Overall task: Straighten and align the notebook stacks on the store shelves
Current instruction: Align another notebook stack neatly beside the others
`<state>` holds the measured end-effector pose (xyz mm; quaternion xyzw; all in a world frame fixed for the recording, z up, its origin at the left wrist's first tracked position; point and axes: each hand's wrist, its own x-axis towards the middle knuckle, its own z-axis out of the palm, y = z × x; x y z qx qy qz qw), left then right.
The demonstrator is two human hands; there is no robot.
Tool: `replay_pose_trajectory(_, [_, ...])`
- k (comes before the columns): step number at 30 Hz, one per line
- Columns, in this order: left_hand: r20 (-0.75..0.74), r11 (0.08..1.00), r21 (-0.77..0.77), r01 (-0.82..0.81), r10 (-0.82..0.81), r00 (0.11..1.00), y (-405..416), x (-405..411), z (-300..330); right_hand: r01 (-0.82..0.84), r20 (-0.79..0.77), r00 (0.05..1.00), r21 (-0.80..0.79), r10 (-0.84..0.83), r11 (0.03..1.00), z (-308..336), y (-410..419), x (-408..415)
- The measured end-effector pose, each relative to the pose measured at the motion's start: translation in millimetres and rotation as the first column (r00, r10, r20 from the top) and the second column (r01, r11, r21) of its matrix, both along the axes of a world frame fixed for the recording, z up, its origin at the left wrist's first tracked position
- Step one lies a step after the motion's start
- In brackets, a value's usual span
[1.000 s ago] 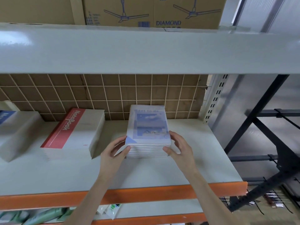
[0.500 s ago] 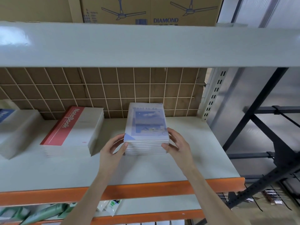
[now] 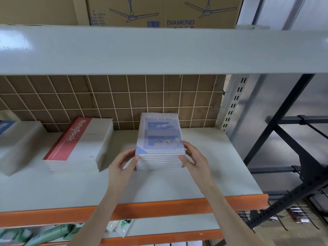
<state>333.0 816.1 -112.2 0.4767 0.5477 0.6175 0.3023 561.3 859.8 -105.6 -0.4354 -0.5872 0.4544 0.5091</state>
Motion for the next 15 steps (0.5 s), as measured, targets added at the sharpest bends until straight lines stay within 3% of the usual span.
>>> replay_pose_trajectory(6, [-0.038,0.999,-0.036,-0.029,0.028,0.999,-6.9,-0.9,9.9,-0.022,-0.014,1.000,-0.018,0.022,1.000,-0.5,-0.4,3.2])
replay_pose_trajectory(11, [-0.109,0.992,-0.014,-0.129,0.126,0.986,-40.8,-25.6,29.0,0.162,-0.041,0.986,-0.006,-0.163,0.987,15.9,-5.1,7.8])
replay_pose_trajectory(13, [-0.148,0.981,-0.035,-0.189,0.182,0.972,-58.4,-39.3,36.1,0.168,0.014,0.985,0.072,-0.169,0.983,32.1,-6.0,-3.8])
replay_pose_trajectory(15, [-0.257,0.946,-0.059,-0.319,0.295,0.920,-75.5,-53.9,43.5,0.070,0.132,0.986,0.228,-0.102,0.971,50.5,-8.2,-28.8])
